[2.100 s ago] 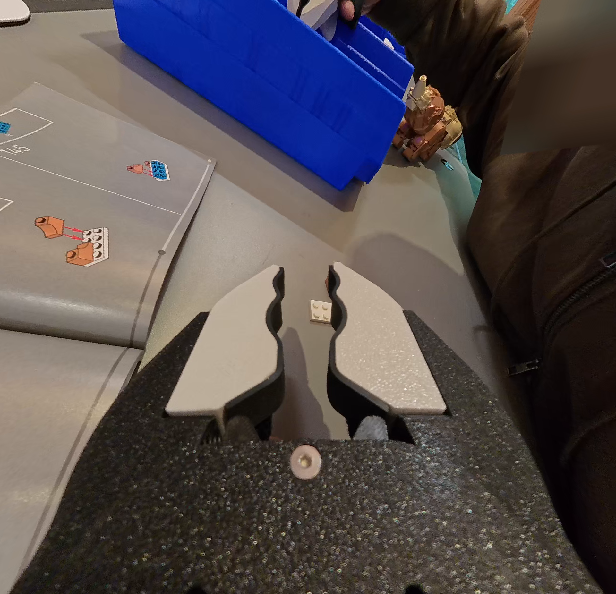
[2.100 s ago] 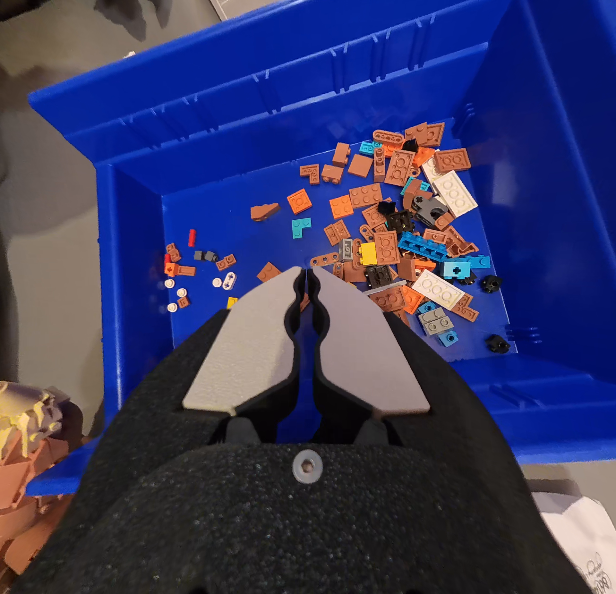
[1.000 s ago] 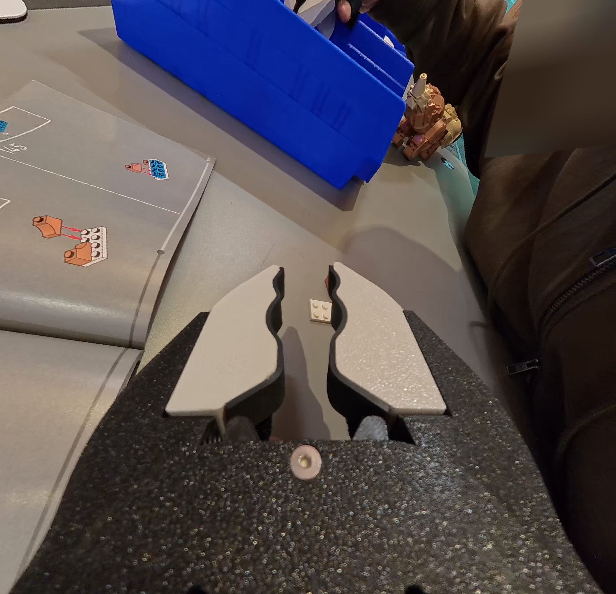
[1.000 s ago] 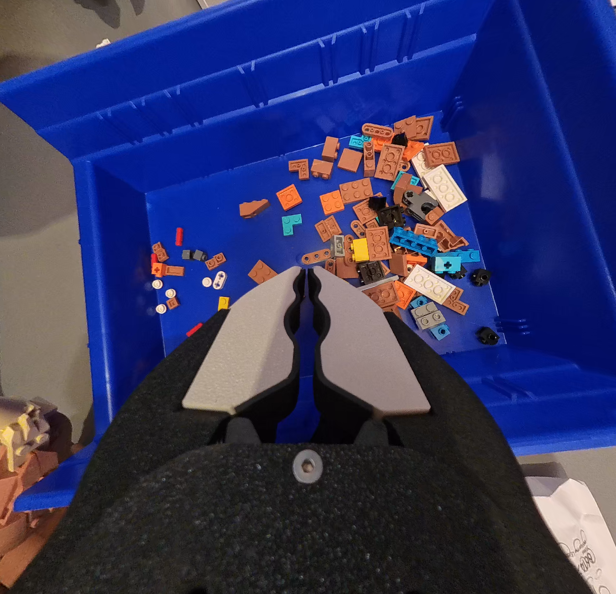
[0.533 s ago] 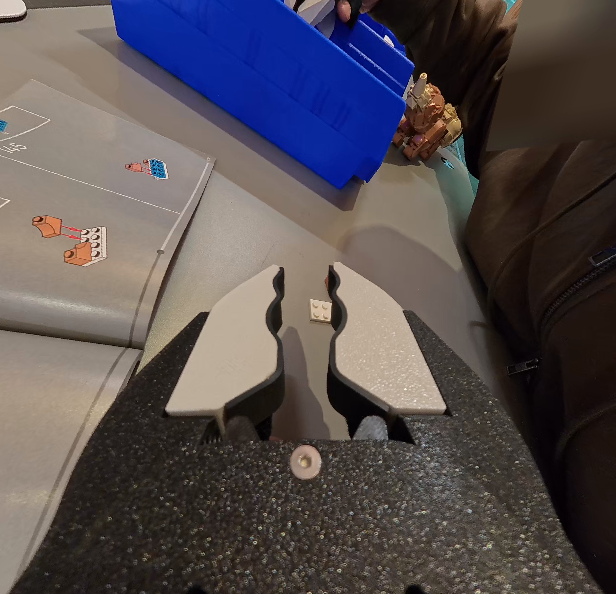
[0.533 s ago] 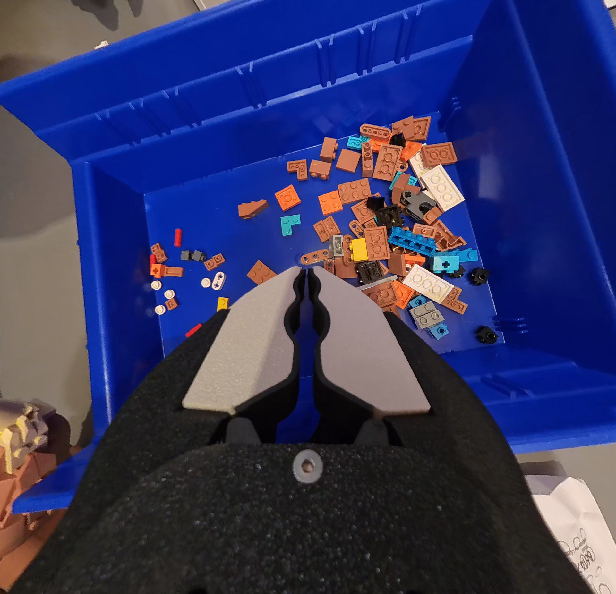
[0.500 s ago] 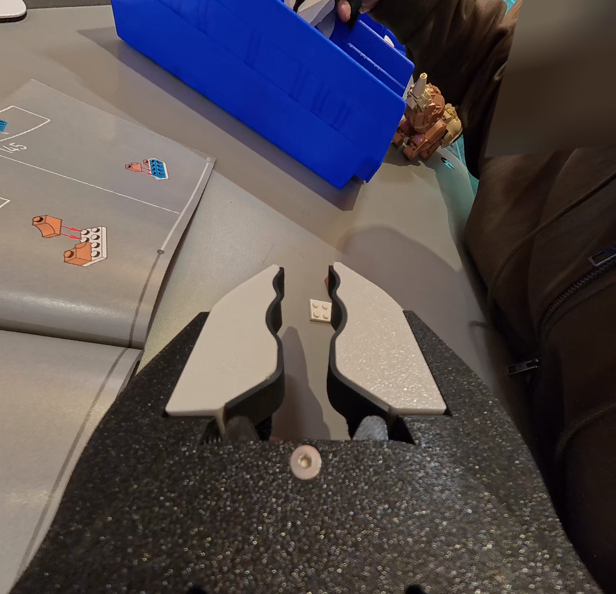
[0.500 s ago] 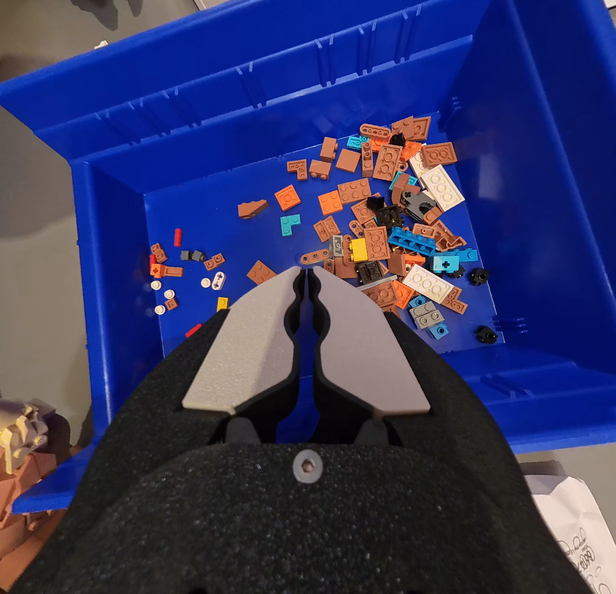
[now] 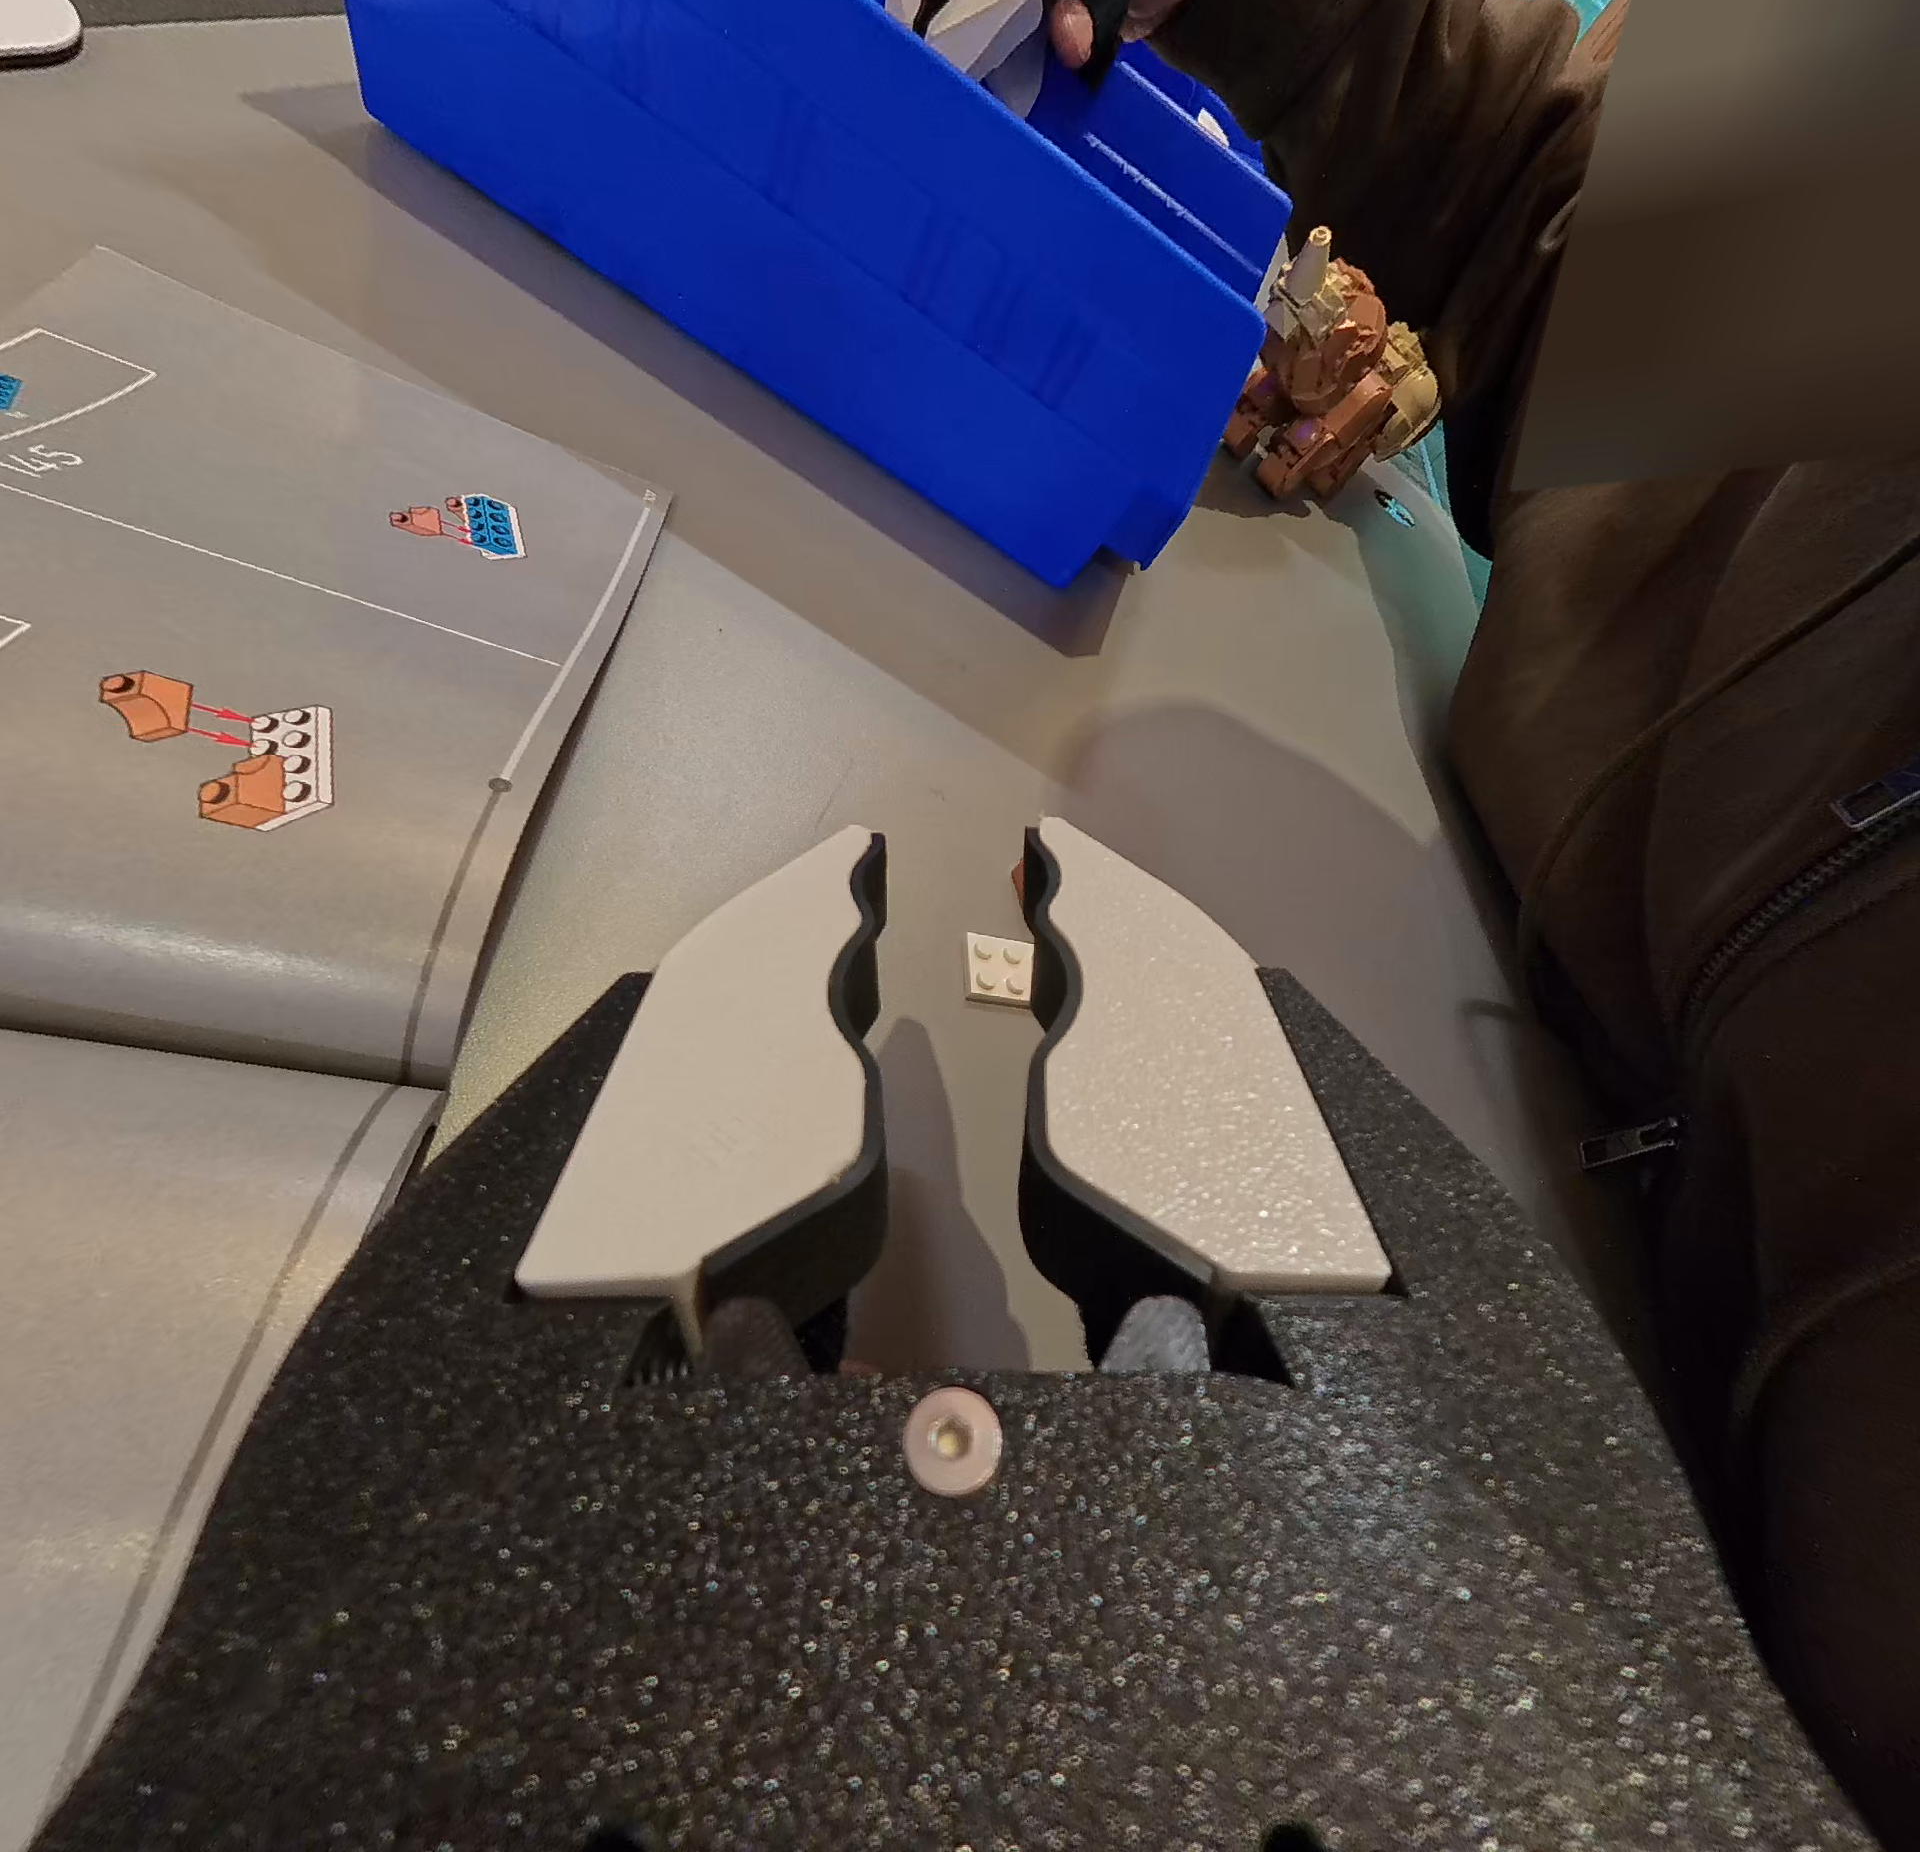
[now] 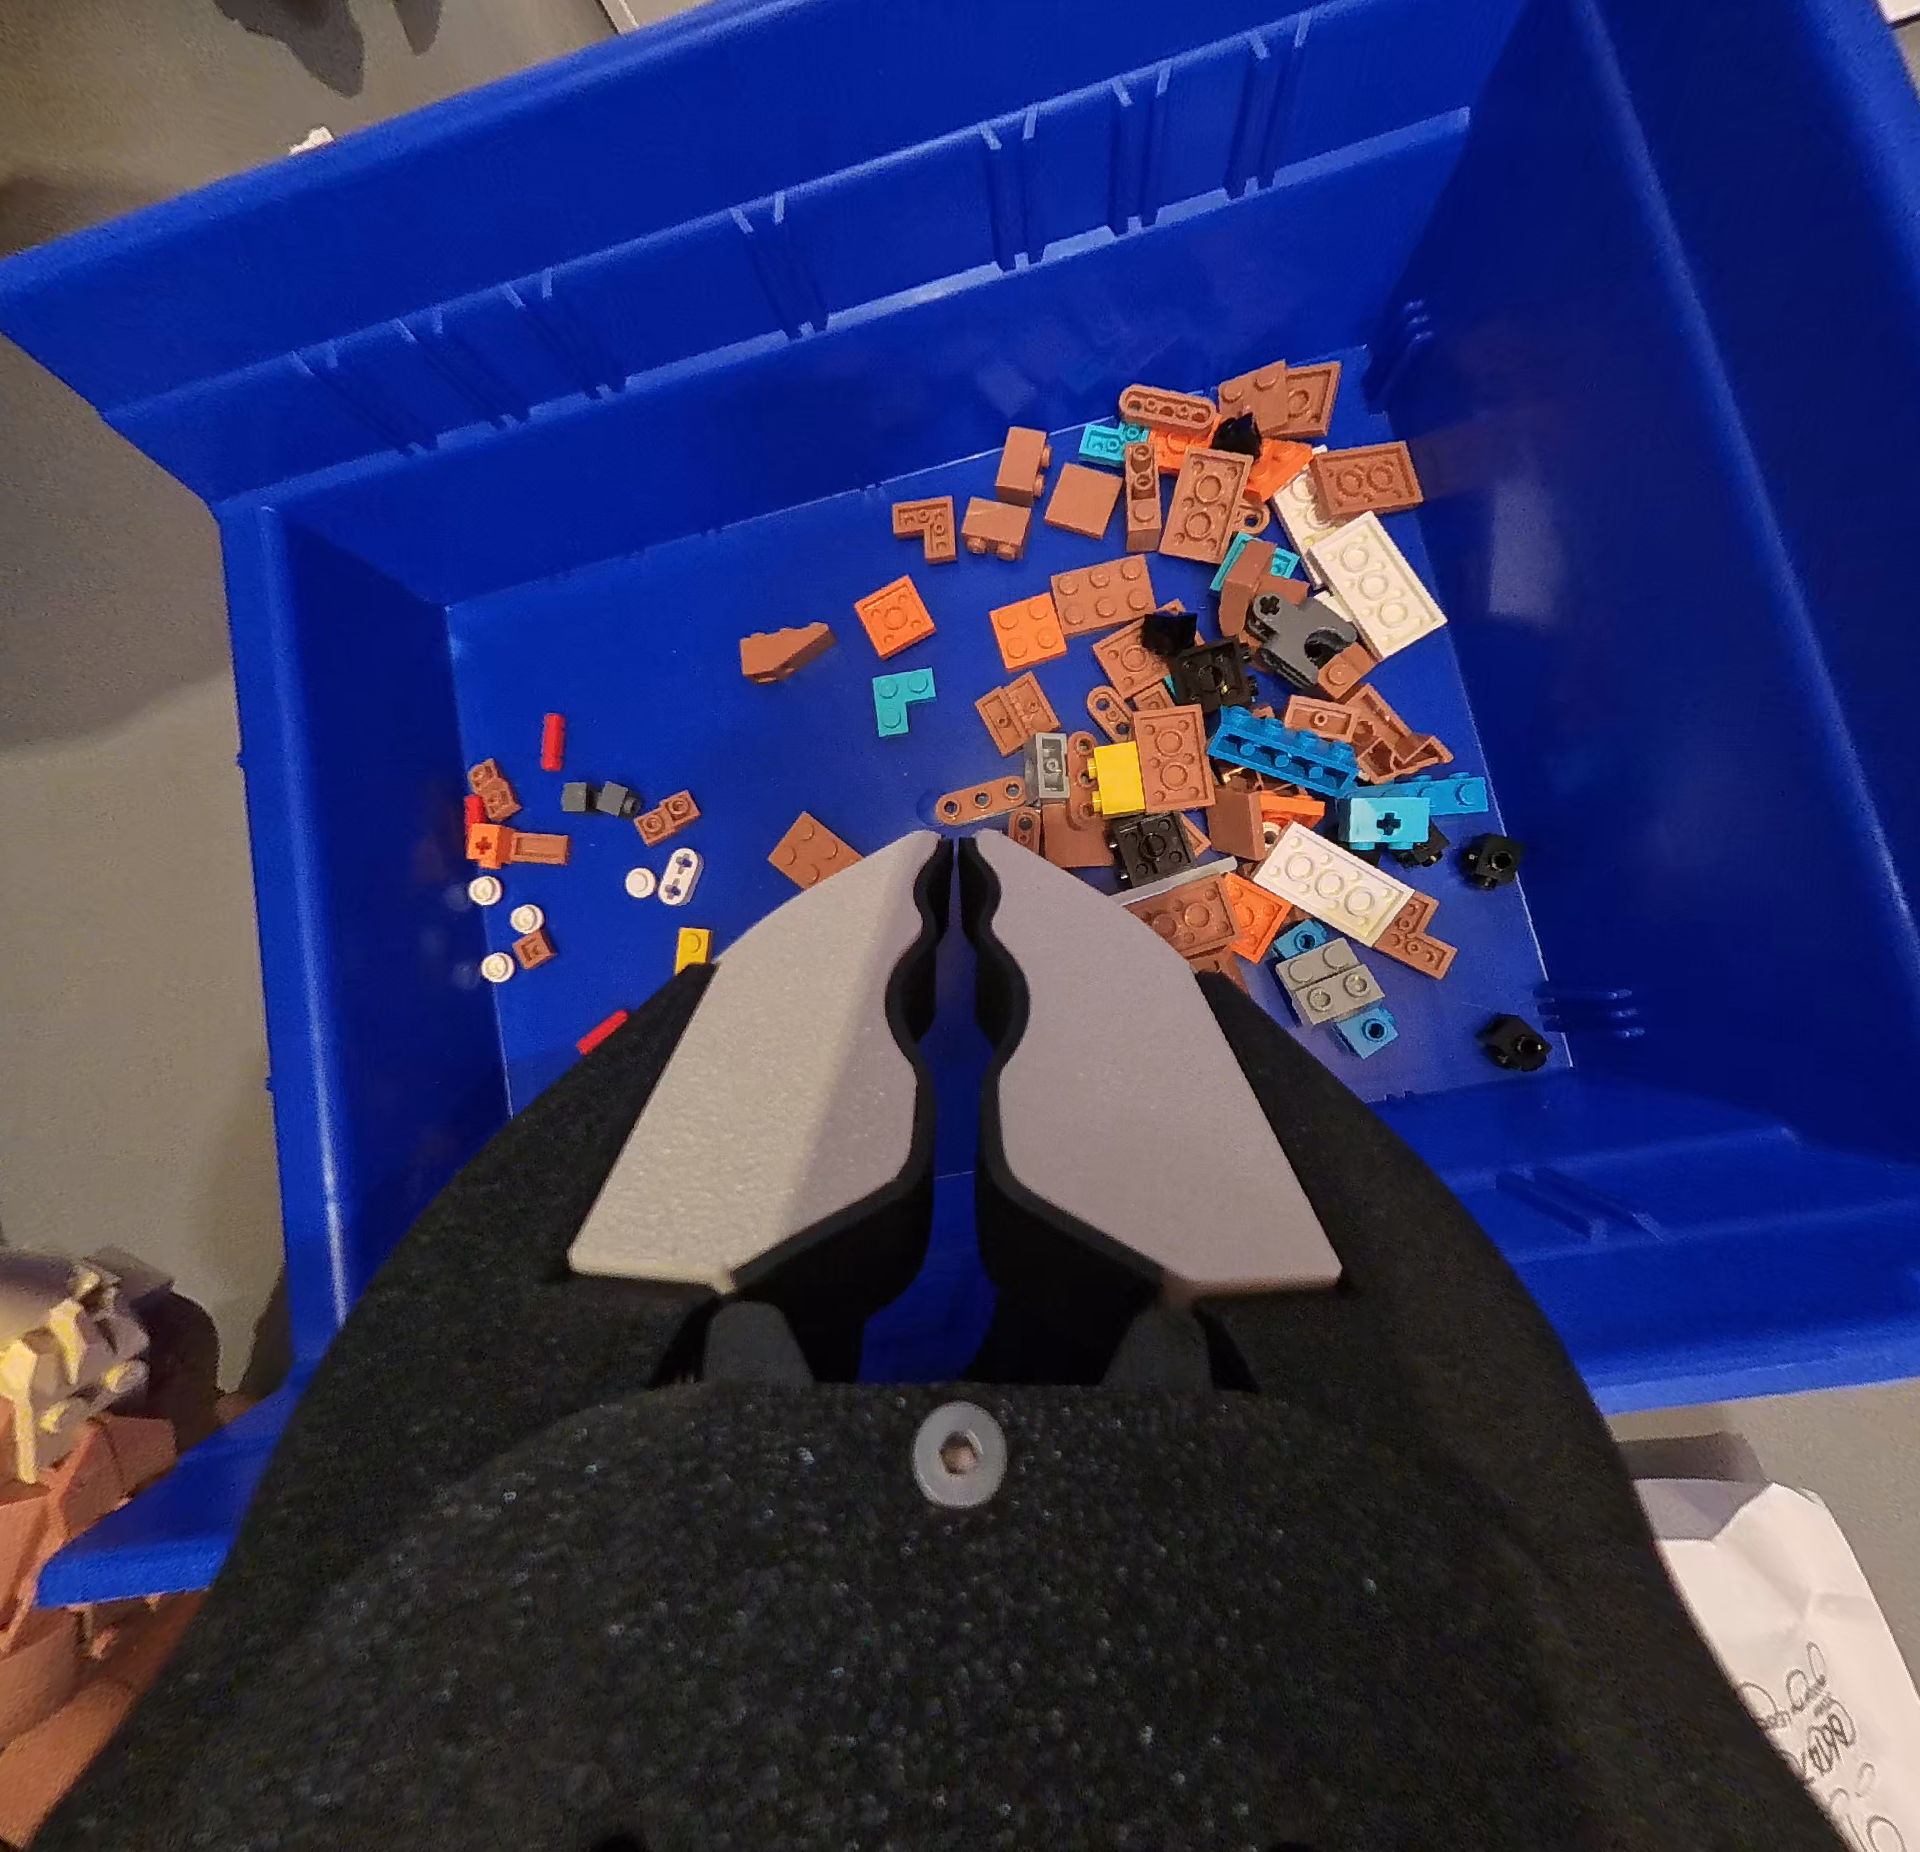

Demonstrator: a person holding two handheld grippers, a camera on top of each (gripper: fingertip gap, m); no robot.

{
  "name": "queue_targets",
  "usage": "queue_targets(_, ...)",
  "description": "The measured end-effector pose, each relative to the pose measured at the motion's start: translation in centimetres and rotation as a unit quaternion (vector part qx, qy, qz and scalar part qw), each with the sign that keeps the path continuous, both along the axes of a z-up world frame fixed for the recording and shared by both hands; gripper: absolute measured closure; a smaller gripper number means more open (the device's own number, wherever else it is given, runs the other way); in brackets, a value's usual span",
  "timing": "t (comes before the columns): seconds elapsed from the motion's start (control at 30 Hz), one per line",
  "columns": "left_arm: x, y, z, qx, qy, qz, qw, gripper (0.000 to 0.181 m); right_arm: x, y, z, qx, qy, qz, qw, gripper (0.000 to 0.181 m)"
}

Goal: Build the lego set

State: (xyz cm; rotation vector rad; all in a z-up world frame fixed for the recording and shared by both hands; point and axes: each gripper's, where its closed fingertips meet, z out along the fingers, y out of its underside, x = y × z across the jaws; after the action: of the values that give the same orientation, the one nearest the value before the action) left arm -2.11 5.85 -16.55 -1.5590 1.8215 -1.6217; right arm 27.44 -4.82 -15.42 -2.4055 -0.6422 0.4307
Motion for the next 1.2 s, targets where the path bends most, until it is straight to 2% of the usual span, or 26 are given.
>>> queue_targets(0.47,0.0,0.0,0.0,0.0,0.001,0.0,1.0,0.156,-0.1,-0.1,-0.1,-0.001,-0.007,-0.002,1.0,0.179)
queue_targets(0.57,0.0,0.0,0.0,-0.002,0.003,0.0,1.0,0.156,0.0,-0.4,-1.1,-0.032,-0.099,0.028,0.994,0.17)
queue_targets(0.6,0.1,0.1,0.0,-0.002,0.003,0.0,1.0,0.156,0.1,-0.4,-1.3,-0.044,-0.145,0.047,0.987,0.165)
queue_targets(0.67,0.1,0.0,-0.1,0.0,0.004,0.0,1.0,0.156,0.5,0.3,-1.0,-0.048,-0.23,0.09,0.968,0.164)
queue_targets(0.7,0.0,0.0,-0.1,0.002,0.004,0.0,1.0,0.156,0.5,1.1,-0.8,-0.051,-0.243,0.1,0.963,0.164)
queue_targets(0.8,-0.1,0.0,-0.1,0.005,0.001,0.0,1.0,0.156,0.1,2.8,-1.2,-0.094,-0.22,0.098,0.966,0.163)
queue_targets(0.87,-0.1,0.0,0.1,0.003,-0.003,0.002,1.0,0.156,0.1,3.1,-2.0,-0.089,-0.226,0.113,0.963,0.164)
queue_targets(0.93,-0.1,0.0,0.1,0.001,-0.003,-0.001,1.0,0.156,0.0,2.6,-3.0,-0.105,-0.219,0.121,0.963,0.164)
queue_targets(1.03,-0.2,-0.2,0.0,-0.003,0.002,-0.007,1.0,0.156,0.2,2.2,-3.1,-0.109,-0.211,0.115,0.965,0.165)
queue_targets(1.2,-0.2,-0.3,0.0,0.002,0.001,-0.009,1.0,0.156,1.3,-0.9,-3.6,-0.188,-0.199,0.112,0.955,0.158)
